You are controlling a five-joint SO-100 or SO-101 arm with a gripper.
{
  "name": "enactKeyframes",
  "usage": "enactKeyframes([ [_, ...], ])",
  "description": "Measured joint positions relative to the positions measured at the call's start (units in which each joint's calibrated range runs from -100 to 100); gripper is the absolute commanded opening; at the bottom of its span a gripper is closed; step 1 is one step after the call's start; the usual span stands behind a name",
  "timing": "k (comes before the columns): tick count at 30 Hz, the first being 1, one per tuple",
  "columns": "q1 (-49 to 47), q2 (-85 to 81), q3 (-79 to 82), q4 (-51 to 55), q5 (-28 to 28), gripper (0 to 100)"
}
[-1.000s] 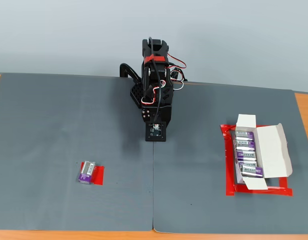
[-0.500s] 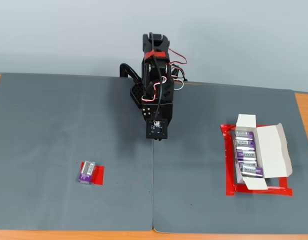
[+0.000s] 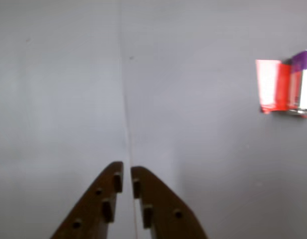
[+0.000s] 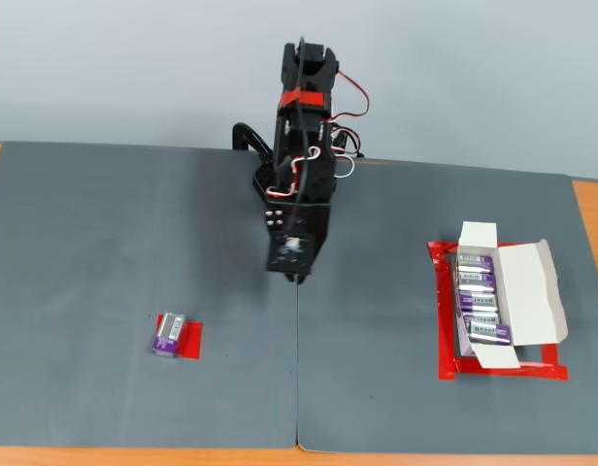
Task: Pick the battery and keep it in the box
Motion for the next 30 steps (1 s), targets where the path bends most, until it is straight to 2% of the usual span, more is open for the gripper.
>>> enactKeyframes([
  [9,11.2,15.6,-8.6,-1.3,6.6,2],
  [19,16.0,23.9,-11.1,-9.9,13.0,2],
  [30,18.5,38.8,-21.4,-13.9,14.0,2],
])
